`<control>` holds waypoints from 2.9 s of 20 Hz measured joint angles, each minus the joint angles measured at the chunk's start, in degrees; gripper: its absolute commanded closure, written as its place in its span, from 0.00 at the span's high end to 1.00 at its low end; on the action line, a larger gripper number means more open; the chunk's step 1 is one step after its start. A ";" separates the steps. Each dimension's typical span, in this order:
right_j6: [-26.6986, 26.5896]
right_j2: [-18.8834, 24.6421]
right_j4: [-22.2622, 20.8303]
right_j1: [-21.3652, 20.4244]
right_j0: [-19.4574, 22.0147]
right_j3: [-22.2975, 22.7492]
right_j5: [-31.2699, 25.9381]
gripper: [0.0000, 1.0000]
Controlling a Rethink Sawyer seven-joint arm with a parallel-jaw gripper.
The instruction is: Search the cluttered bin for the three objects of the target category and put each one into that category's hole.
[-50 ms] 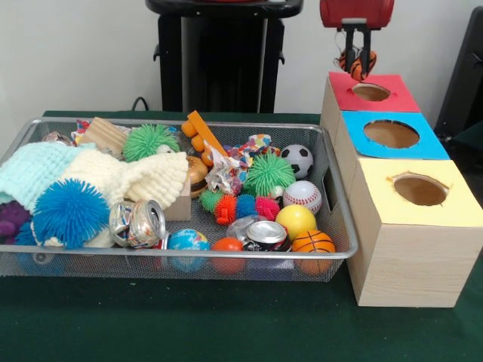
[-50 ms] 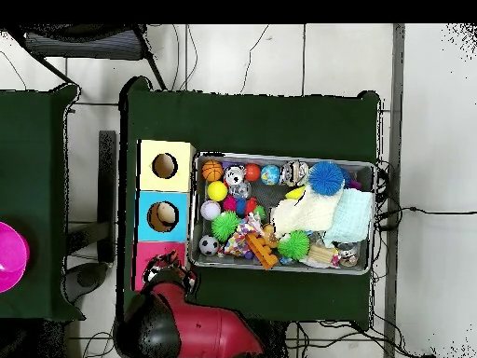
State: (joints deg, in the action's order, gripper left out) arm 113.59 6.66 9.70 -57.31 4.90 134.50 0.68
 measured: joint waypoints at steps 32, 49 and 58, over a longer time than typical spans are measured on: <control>6.17 -2.48 5.21 5.61 -8.58 2.65 8.77 1.00; 6.17 -4.69 5.24 7.45 -9.12 2.64 9.74 1.00; 6.17 -4.83 5.33 6.00 -8.74 2.65 9.72 1.00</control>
State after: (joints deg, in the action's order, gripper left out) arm 119.77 1.83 15.03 -51.31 -3.84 137.15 10.40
